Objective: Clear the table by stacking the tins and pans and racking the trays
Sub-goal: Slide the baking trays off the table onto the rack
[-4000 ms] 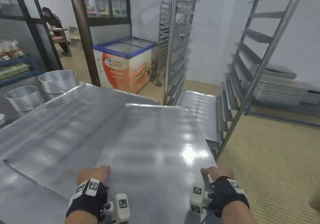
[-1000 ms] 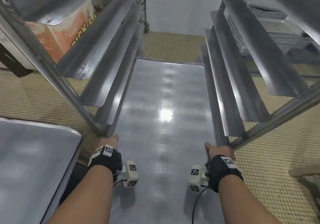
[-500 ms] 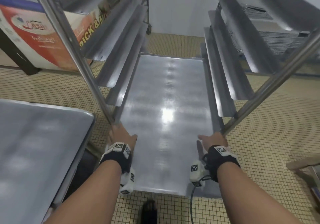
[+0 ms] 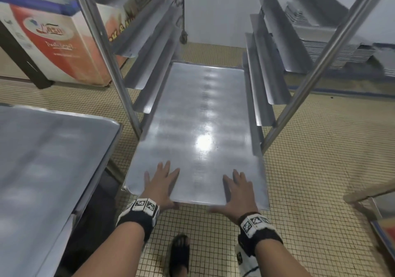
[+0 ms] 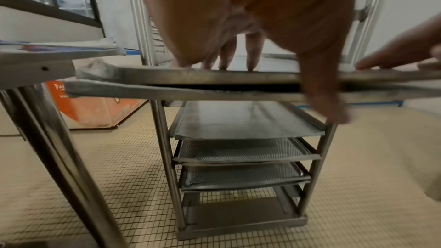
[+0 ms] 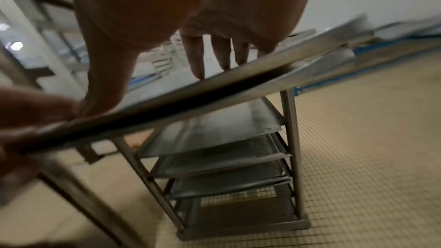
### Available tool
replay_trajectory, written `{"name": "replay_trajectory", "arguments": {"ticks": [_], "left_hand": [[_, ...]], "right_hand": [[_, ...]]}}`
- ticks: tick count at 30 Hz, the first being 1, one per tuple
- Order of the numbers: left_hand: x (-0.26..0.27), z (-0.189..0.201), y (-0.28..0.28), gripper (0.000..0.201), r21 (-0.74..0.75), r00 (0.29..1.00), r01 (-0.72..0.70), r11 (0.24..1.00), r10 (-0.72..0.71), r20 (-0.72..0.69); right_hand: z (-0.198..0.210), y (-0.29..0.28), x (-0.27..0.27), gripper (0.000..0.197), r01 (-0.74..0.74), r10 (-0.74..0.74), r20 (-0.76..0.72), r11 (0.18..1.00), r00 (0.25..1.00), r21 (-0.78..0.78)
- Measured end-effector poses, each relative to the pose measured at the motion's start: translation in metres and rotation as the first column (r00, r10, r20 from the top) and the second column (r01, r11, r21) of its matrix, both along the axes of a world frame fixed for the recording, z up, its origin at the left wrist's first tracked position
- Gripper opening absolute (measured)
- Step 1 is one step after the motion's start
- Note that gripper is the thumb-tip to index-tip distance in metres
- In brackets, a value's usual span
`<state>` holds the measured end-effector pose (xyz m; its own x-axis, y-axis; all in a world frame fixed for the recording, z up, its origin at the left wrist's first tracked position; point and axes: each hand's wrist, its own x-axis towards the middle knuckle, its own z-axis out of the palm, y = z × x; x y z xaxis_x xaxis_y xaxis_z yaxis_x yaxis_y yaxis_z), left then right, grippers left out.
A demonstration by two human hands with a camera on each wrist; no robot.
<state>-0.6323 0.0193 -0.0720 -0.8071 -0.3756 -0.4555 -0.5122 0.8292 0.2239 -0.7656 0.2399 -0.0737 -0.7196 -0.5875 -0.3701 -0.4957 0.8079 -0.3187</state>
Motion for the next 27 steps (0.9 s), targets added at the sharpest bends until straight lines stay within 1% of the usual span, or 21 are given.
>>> {"name": "replay_trajectory", "arguments": {"ticks": [1, 2, 4, 5, 8, 13, 18, 23, 27], "left_hand": [[-0.001, 0.0, 0.001, 0.116, -0.04, 1.0, 0.014, 0.999, -0.014, 0.017], [-0.002, 0.001, 0.003, 0.111, -0.074, 0.999, 0.032, 0.997, -0.03, 0.037], [-0.006, 0.002, 0.005, 0.106, -0.129, 0.994, 0.083, 0.988, -0.072, 0.083], [-0.008, 0.001, 0.005, 0.105, -0.15, 0.991, 0.104, 0.983, -0.09, 0.098], [-0.015, 0.0, 0.0, 0.105, -0.17, 0.989, 0.12, 0.978, -0.103, 0.107], [-0.036, -0.001, -0.014, 0.105, -0.175, 0.99, 0.117, 0.978, -0.1, 0.101], [-0.067, 0.0, -0.035, 0.107, -0.159, 0.99, 0.11, 0.981, -0.095, 0.103], [-0.103, 0.004, -0.059, 0.101, -0.154, 0.991, 0.109, 0.982, -0.095, 0.097], [-0.131, 0.007, -0.075, 0.101, -0.136, 0.994, 0.091, 0.986, -0.082, 0.071]], "right_hand": [[-0.003, 0.001, 0.002, 0.121, -0.053, 0.055, -0.046, 0.998, 0.997, 0.046], [-0.006, 0.001, 0.003, 0.112, -0.088, 0.096, -0.099, 0.992, 0.99, 0.09], [-0.011, -0.001, 0.004, 0.096, -0.12, 0.144, -0.17, 0.982, 0.975, 0.145], [-0.014, -0.003, 0.004, 0.093, -0.127, 0.155, -0.182, 0.98, 0.971, 0.156], [-0.019, -0.006, 0.0, 0.095, -0.146, 0.176, -0.188, 0.976, 0.966, 0.163], [-0.021, -0.021, -0.025, 0.092, -0.154, 0.182, -0.202, 0.977, 0.962, 0.144], [-0.02, -0.041, -0.056, 0.092, -0.152, 0.182, -0.208, 0.977, 0.961, 0.151], [-0.019, -0.065, -0.092, 0.094, -0.154, 0.186, -0.218, 0.976, 0.958, 0.156], [-0.022, -0.083, -0.121, 0.097, -0.149, 0.189, -0.251, 0.974, 0.949, 0.171]]}}
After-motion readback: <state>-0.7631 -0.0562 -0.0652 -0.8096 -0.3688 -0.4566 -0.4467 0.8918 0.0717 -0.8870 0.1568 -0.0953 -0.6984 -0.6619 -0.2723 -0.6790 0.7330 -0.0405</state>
